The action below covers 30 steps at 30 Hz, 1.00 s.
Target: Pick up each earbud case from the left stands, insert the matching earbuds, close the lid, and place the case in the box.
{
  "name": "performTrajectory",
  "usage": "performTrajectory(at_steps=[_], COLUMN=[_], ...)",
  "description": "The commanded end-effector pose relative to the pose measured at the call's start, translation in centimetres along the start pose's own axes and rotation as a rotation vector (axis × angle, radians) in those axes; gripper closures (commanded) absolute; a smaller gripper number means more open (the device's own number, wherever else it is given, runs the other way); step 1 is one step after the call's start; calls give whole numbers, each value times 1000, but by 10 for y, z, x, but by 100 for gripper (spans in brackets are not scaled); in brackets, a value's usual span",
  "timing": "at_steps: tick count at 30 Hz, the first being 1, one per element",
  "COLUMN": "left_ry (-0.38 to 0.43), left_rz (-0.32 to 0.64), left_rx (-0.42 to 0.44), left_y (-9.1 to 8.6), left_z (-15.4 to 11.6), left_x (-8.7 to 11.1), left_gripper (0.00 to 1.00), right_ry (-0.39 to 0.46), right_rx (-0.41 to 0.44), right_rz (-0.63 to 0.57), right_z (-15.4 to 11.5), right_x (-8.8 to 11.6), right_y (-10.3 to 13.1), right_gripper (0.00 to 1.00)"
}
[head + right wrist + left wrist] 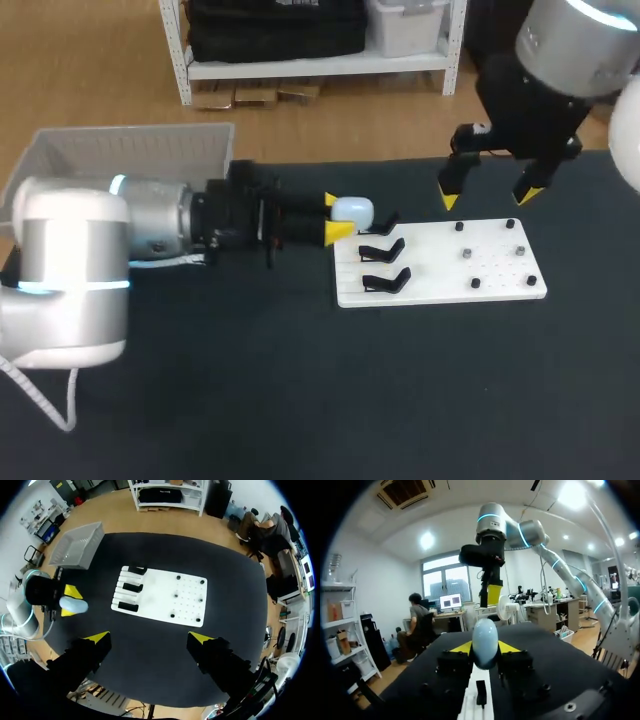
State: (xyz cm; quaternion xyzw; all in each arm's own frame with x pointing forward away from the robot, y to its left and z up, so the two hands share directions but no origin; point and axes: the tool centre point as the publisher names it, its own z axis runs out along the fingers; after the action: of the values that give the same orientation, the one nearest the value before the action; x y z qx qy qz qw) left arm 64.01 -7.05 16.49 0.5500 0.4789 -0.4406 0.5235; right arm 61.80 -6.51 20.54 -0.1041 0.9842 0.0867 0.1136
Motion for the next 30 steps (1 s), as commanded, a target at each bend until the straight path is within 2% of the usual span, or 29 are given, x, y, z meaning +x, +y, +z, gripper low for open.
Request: performTrajectory(at_steps=[1, 10, 17, 21, 30], left_ry=[62, 137, 173, 176, 251], left_rz=[18, 39, 6, -66, -195], left_rx=[-82, -201, -255, -312, -418], left_y=[-6, 25, 56, 83, 150], left_z=[-34, -91, -126, -153, -218], left_x=[-22, -28, -20, 3, 57], left_gripper=[100, 100, 100, 100, 100], right_ry=[-62, -62, -62, -62, -62], right_rx=[2, 2, 2, 2, 2], right_rz=[2, 2, 2, 2, 2], right_z=[0, 0, 0, 0, 0], right_x=[4, 4, 4, 4, 4], right_y=[0, 0, 0, 0, 0], right_gripper=[0, 0, 0, 0, 0])
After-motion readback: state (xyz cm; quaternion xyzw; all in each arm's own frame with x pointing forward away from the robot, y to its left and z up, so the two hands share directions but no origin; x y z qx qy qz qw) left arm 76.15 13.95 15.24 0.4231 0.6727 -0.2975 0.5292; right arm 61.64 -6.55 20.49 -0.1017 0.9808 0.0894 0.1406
